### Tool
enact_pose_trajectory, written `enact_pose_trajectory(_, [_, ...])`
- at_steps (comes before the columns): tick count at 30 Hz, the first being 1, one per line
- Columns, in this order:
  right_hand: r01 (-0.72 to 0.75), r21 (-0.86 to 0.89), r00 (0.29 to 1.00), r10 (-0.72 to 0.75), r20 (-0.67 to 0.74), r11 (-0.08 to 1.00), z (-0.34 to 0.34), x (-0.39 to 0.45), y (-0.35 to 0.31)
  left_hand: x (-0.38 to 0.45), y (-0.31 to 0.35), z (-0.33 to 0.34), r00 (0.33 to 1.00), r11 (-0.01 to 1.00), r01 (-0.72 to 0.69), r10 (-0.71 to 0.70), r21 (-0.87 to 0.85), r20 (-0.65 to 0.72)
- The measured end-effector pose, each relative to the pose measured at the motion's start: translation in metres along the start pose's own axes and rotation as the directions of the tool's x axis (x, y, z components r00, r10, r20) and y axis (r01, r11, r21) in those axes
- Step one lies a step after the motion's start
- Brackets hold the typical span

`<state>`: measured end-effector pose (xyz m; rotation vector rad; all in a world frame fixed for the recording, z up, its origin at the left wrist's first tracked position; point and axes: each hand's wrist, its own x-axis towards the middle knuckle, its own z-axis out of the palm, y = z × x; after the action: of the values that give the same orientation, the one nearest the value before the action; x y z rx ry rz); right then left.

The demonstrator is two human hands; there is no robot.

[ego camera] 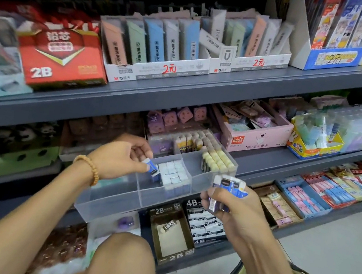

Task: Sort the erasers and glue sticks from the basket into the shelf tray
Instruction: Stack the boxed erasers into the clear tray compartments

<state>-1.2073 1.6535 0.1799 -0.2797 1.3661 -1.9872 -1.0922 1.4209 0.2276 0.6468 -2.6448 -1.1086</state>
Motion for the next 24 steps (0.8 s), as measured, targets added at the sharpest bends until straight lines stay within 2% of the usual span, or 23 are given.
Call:
enact_pose_trajectory(5, [-0.041, -0.004, 0.999, 0.041, -0.032, 0.999, 0.005, -0.005, 0.005, 0.005, -0.004, 0.013, 0.998, 0.928, -0.06, 0.047, 0.367, 0.045])
enact_pose_trajectory(11, [-0.058, 0.002, 0.998, 0.058, -0.036, 0.998, 0.008, -0.007, 0.006, 0.014, -0.008, 0.021, 0.994, 0.812, -0.1, 0.054, 0.575, 0.097])
enact_pose_trajectory(19, [-0.087, 0.067, 0.996, 0.088, -0.003, 0.994, 0.016, -0.01, 0.006, 0.021, -0.009, 0.025, 0.99, 0.785, -0.129, 0.068, 0.605, 0.123])
enact_pose_trajectory(22, [-0.1, 0.13, 0.995, 0.101, 0.002, 0.986, 0.019, -0.011, 0.006, 0.017, -0.008, 0.023, 0.993, 0.82, -0.093, 0.033, 0.565, 0.115])
enact_pose_trajectory(24, [-0.11, 0.169, 0.994, 0.109, 0.014, 0.979, 0.02, -0.01, 0.005, 0.012, -0.005, 0.022, 0.995, 0.867, -0.095, 0.081, 0.489, 0.05])
